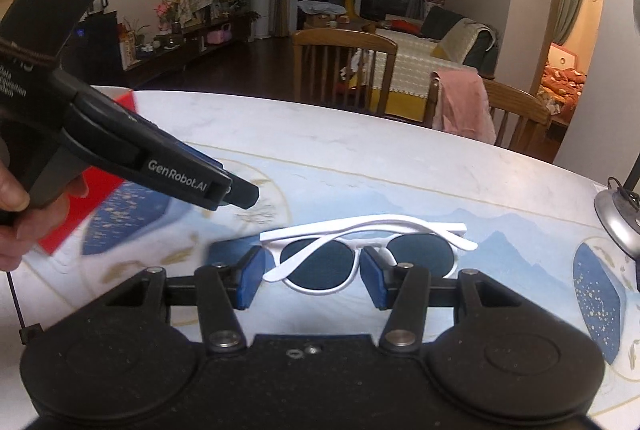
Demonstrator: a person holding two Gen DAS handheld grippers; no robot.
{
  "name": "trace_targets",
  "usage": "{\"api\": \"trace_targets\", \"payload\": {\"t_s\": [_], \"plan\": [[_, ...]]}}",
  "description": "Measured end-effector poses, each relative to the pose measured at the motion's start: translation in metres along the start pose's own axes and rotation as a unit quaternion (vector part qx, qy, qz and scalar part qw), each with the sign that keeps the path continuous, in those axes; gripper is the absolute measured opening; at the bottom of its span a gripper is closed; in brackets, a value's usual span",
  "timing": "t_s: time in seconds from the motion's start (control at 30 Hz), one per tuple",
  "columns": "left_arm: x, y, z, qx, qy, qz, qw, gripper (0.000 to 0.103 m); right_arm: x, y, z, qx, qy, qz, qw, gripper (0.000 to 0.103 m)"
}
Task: Organize rigid objects
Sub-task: 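Carry the teal case and the sunglasses with both tools into the red box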
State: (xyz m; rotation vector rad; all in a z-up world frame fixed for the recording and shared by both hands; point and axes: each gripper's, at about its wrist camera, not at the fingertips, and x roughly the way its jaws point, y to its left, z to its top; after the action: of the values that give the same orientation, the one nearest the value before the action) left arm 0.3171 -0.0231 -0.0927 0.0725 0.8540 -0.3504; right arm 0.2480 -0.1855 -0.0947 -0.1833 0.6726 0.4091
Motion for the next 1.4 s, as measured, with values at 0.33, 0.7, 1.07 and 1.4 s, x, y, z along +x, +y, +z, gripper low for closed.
{"api": "trace_targets", "payload": {"t_s": [0.33, 0.7, 1.07, 1.4], "plan": [[-0.069, 0.030, -0.019, 0.000, -0.019, 0.006, 0.9998, 0.038, -0.040, 0.048, 0.026, -0.013, -0.005, 0.034, 0.999, 0.051], [-0.143, 0.099, -0.044, 0.000, -0.043, 0.028, 0.9987, 0.038, -0.055, 0.125, 0.058, -0.041, -0.022, 0.063, 0.997, 0.051], [-0.194, 0.195, -0.069, -0.017, -0.052, 0.066, 0.9963, 0.038, -0.044, 0.206, 0.085, -0.075, -0.033, 0.079, 0.994, 0.051], [-0.197, 0.273, -0.077, -0.028, -0.038, 0.092, 0.9947, 0.038, -0.014, 0.259, 0.103, -0.096, -0.018, 0.092, 0.991, 0.051]]}}
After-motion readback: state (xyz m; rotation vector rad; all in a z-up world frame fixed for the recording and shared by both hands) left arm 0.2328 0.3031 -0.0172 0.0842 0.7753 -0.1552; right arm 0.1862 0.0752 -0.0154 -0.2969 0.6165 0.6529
